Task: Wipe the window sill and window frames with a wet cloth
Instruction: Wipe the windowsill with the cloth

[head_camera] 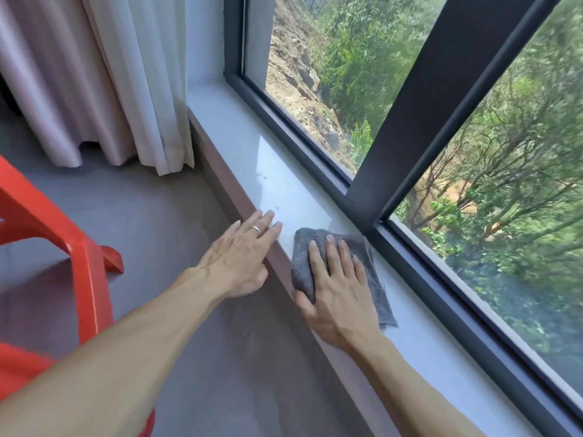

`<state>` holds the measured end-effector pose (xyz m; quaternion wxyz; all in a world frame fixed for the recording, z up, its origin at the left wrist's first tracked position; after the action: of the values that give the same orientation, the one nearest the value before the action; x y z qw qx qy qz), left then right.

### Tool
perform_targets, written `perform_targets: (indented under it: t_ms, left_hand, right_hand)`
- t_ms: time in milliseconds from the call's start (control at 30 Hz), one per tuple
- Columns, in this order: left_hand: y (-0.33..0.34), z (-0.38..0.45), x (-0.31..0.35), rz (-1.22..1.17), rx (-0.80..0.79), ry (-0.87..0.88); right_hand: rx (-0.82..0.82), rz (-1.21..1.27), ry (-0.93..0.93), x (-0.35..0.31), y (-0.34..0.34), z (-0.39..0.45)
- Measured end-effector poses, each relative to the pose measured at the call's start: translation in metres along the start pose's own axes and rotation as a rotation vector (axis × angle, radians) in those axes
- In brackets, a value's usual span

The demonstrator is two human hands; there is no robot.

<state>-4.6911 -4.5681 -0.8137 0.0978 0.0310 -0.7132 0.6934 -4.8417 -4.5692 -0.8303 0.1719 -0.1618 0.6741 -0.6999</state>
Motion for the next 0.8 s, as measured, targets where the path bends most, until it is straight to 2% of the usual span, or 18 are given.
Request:
perform_targets:
  t_ms: [33,100,267,433,533,567,700,800]
  left_hand:
    - [-0.002,0.008,-0.002,-0.010,0.002,-0.001]
    - [-0.007,0.024,-0.002,-0.001,0.003,0.008]
    - [-0.024,0.054,-0.019,0.088,-0.019,0.013]
    - [-0.027,0.075,-0.048,0.101,-0.076,-0.022]
    - [-0.019,0.085,-0.058,0.074,-0.126,-0.044]
    - [-0.016,0.089,-0.060,0.074,-0.128,-0.039]
    - [-0.012,0.088,-0.065,0.055,-0.033,-0.041]
    - [-0.011,0.087,-0.062,0.013,0.002,-0.039]
  right_hand:
    - [0.041,-0.024,0.032,0.003,-0.005,-0.010]
    - [0.008,-0.021,0.078,0.005,0.001,0.001]
    - [-0.046,0.024,0.110,-0.029,0.004,0.089]
    - [0.043,0.020,0.067,-0.017,-0.009,0.033]
    - [-0.114,0.037,0.072,0.011,-0.005,0.052]
    - [-0.101,0.037,0.072,0.015,-0.009,0.077]
    - [-0.063,0.083,0.027,0.002,-0.006,0.136]
    - [-0.091,0.079,-0.016,-0.002,-0.004,0.107]
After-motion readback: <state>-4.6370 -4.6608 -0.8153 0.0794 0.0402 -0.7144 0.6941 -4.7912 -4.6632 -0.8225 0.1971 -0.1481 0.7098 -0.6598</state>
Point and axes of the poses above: each hand's wrist, its own z-axis towards the middle knuckle, its own y-axis out of the palm, x = y × z, the point moved 8 cm from there along z, towards the middle knuckle, and after that the axes turned 3 degrees about x, right-handed, at the moved point
